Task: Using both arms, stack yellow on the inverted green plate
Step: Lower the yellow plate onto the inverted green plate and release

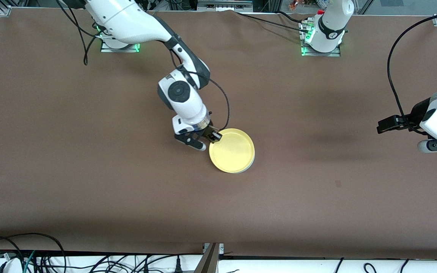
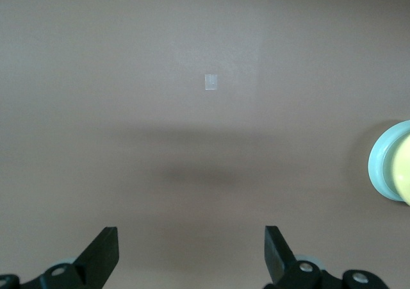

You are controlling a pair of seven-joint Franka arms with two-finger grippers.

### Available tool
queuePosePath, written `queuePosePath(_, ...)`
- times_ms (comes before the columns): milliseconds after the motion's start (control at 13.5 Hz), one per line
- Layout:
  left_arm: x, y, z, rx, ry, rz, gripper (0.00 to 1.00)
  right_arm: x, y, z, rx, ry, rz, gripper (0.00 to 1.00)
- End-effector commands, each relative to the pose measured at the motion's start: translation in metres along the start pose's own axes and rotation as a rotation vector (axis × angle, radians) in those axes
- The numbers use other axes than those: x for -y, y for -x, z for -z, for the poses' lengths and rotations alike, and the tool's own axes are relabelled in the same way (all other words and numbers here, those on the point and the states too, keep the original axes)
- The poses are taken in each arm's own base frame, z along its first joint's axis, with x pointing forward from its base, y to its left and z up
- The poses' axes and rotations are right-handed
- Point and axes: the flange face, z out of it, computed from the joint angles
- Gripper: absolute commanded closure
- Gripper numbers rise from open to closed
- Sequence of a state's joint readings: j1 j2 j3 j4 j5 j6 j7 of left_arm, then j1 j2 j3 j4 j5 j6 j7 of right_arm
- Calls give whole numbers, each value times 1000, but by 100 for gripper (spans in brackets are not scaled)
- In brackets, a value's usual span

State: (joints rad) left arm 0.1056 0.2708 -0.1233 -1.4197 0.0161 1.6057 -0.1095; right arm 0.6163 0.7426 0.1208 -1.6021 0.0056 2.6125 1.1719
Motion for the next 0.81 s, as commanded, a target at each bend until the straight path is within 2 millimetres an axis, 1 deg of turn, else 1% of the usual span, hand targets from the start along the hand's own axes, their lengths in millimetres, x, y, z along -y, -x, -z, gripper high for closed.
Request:
queuePosePath(0, -2, -3, 6, -11, 4, -22, 0, 6, 1, -11, -48, -14, 4, 100)
queuePosePath(74, -2, -3, 6, -11, 4, -22, 0, 6, 2, -13, -50, -17, 8, 100)
queuePosePath(148, -2, -3, 6, -9, 4, -24, 0, 6, 2, -13, -49, -17, 5, 13)
queuePosePath(222, -2, -3, 6, -11, 4, -24, 0, 7, 2, -11, -56, -18, 18, 0)
queuePosePath(296, -2, -4, 5, -9, 4, -24, 0, 8, -4, -5, -66, -15, 25, 0)
queuePosePath(370, -3, -3, 6, -9, 4, -25, 0, 6, -14, 5, -81, -1, 22, 0)
queuePosePath(444, -1, -4, 6, -11, 4, -22, 0, 4, -25, 21, -85, 41, 23, 0)
queuePosePath(593, -1, -4, 5, -9, 5, -22, 0, 3, -45, 61, -93, 94, 70, 0)
queuePosePath(741, -1, -3, 6, -9, 4, -22, 0, -7, -68, 100, -85, 158, 127, 0)
